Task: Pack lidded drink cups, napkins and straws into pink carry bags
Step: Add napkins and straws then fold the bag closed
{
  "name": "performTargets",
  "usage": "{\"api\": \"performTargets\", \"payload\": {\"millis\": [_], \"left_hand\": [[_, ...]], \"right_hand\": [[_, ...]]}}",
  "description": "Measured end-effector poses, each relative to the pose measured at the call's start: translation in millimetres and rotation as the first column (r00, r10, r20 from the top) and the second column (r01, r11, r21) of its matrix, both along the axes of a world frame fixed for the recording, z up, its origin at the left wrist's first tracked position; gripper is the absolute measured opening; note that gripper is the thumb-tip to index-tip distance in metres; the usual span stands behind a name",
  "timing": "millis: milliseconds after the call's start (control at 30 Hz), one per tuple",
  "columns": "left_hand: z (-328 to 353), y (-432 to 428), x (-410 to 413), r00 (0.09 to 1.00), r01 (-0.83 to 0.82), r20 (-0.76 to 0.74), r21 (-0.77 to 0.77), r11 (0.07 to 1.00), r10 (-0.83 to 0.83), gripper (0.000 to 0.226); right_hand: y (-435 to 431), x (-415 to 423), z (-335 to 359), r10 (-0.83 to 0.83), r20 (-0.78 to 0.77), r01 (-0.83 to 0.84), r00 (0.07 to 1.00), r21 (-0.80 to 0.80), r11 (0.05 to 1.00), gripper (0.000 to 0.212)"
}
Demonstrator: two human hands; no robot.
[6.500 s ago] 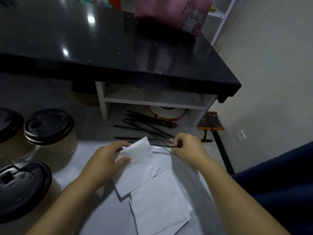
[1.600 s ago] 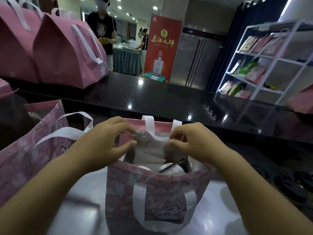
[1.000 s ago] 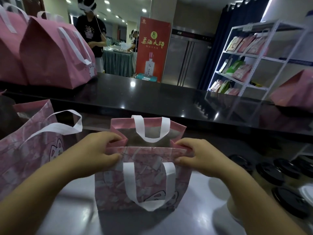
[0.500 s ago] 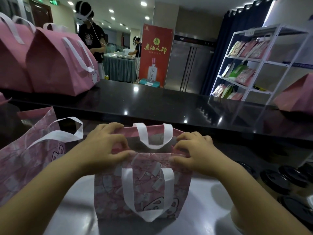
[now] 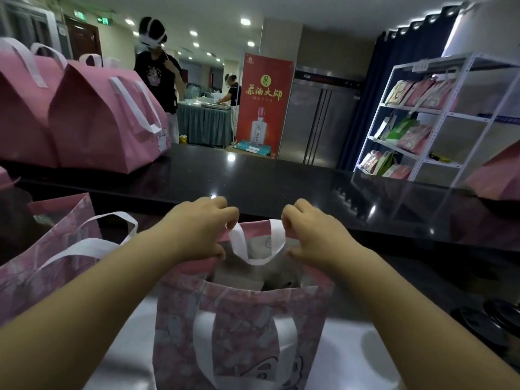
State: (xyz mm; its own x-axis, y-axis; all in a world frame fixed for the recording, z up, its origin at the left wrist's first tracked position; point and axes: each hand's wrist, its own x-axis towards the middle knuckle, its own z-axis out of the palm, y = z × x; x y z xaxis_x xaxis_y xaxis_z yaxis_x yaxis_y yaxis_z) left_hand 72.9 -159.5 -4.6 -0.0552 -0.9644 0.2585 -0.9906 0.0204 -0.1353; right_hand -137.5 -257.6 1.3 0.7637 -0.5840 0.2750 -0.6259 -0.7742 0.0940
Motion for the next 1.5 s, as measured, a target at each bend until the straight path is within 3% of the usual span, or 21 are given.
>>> {"api": "performTargets", "payload": {"millis": [100,267,467,567,700,867,1000,1167,1400,1500], "left_hand": [[-3.8,-7.2,0.1,0.995,-0.028,-0.092,0.010,1.000,0.029,0.050],[-9.6,-18.6,1.9,0.951,-0.081,-0.295,0.043,0.996,0.090,0.059],[-19.6,-28.7,-0.4,0.948,-0.095,-0.296,0.092,0.991,0.119,0.066],[-20.6,-27.5,2.5,0.960,-0.071,-0.269,0.016,0.997,0.073,0.049],[-16.3,-22.4,7.5,0.924,-0.031,-0.382,-0.098,0.995,-0.008,0.026],[-11.8,-18.0,15.8,0.905,-0.011,-0.417,-0.207,0.978,-0.078,0.009],[-8.6,-14.6,19.4,0.879,-0.017,-0.465,-0.241,0.970,-0.100,0.008],[-6.3,-10.2,23.5,0.823,-0.076,-0.565,-0.208,0.975,-0.056,0.004],[-5.5,6.4,29.0,0.803,-0.023,-0.591,-0.169,0.985,-0.082,0.010],[-9.4,10.6,27.5,0.811,-0.031,-0.579,-0.187,0.982,-0.085,0.012]], "right_hand": [[-14.0,6.6,0.1,-0.057,0.085,0.054,0.995,0.039,0.998,0.024],[-31.8,17.8,-8.4,-0.063,0.108,0.057,0.992,0.056,0.997,0.030],[-43.6,24.2,-16.5,-0.152,0.270,0.076,0.951,0.272,0.959,0.023],[-47.1,25.0,-17.0,-0.188,0.348,0.068,0.918,0.329,0.942,0.027],[-48.4,21.3,-15.8,-0.133,0.398,-0.015,0.908,0.348,0.937,0.041],[-38.0,12.3,-13.2,-0.004,0.321,-0.137,0.947,0.415,0.899,0.036],[-34.4,7.4,-10.1,0.084,0.185,-0.142,0.979,0.326,0.935,0.051],[-33.4,9.7,-7.2,0.095,0.212,-0.124,0.973,0.128,0.984,0.022],[-33.7,2.1,-6.7,-0.005,0.407,-0.119,0.914,0.279,0.953,0.005],[-31.5,0.0,-8.2,-0.068,0.430,-0.105,0.900,0.366,0.925,0.014]]}}
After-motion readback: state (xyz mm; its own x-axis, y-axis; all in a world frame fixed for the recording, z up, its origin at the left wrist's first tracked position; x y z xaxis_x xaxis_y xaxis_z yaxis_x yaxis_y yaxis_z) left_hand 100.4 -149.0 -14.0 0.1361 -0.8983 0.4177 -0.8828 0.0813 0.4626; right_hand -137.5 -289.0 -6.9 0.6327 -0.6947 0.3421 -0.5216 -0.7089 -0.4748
